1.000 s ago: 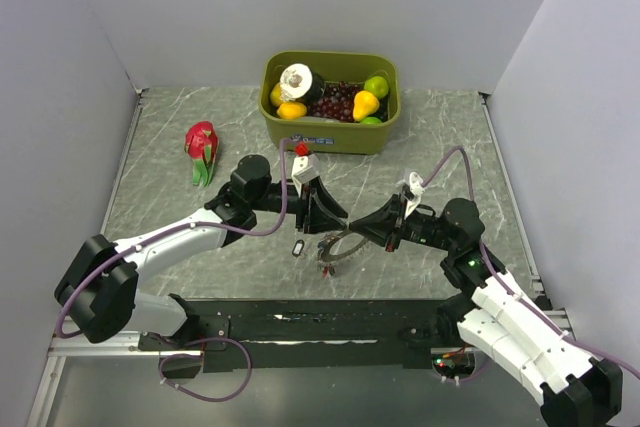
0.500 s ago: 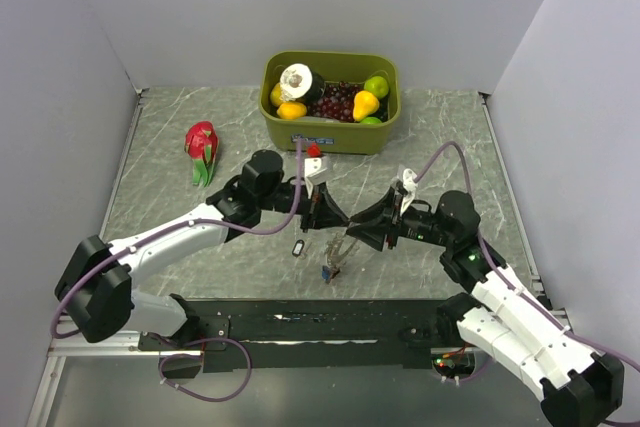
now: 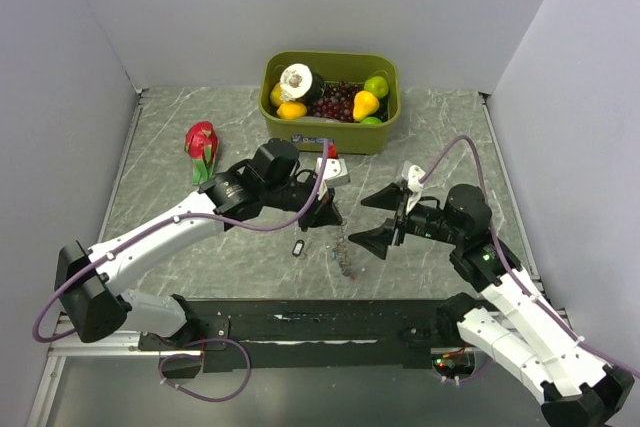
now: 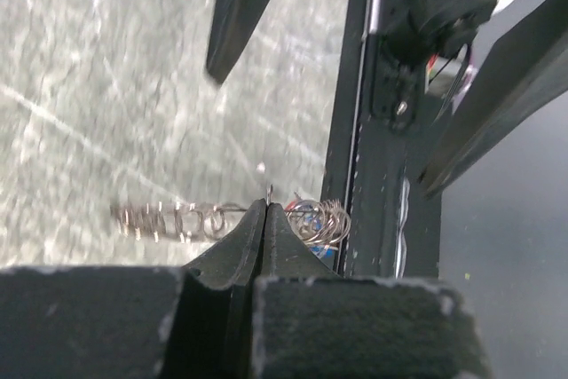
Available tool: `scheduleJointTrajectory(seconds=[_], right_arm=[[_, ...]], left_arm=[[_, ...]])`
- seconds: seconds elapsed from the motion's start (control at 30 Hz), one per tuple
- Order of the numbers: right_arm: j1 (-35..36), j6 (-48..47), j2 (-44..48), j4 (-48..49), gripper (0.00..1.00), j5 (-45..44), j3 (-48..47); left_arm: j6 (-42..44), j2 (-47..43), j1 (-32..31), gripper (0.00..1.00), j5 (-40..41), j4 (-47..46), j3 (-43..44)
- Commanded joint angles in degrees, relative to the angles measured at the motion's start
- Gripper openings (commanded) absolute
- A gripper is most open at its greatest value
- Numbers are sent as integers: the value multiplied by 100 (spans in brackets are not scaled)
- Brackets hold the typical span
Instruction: Put the keys on the keyring
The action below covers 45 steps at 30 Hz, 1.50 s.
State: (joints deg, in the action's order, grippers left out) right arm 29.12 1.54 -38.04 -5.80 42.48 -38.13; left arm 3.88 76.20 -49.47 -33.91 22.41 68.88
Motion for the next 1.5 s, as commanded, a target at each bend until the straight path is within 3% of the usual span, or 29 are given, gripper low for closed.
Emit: scheduleJointTrajectory(seconds=[0.0, 0.17, 0.53, 0.63, 0.67, 0.77, 1.33, 1.4, 1.43, 1.47], right_arm=[[41, -304, 288, -18, 100, 41, -2], [41, -409, 438, 114, 100, 383, 218], [49, -286, -19, 782, 98, 1578, 438], [58, -163, -185, 1063, 91, 1798, 455], [76, -172, -238, 1168, 83, 1860, 464], [93, 285, -519, 1678, 72, 1992, 517], [146, 1182, -1399, 2716, 43, 1712, 447], [146, 1199, -1443, 2681, 36, 1694, 421], [146, 1217, -1452, 2672, 29, 1607, 420], [164, 1234, -1478, 2681, 14, 1588, 420]], left_arm=[[341, -264, -36, 1, 227, 755, 599], [456, -115, -45, 1, 245, 1405, 820], [614, -229, -54, 1, -98, 1529, 881], [623, -264, -54, 1, -291, 1442, 855], [614, -273, -54, 1, -335, 1406, 829], [570, -299, -54, 1, -528, 1283, 785], [438, -334, -62, 1, -828, 984, 653], [438, -326, -54, 1, -828, 993, 644], [447, -317, -62, 1, -819, 993, 644], [438, -317, -62, 1, -810, 1010, 644]])
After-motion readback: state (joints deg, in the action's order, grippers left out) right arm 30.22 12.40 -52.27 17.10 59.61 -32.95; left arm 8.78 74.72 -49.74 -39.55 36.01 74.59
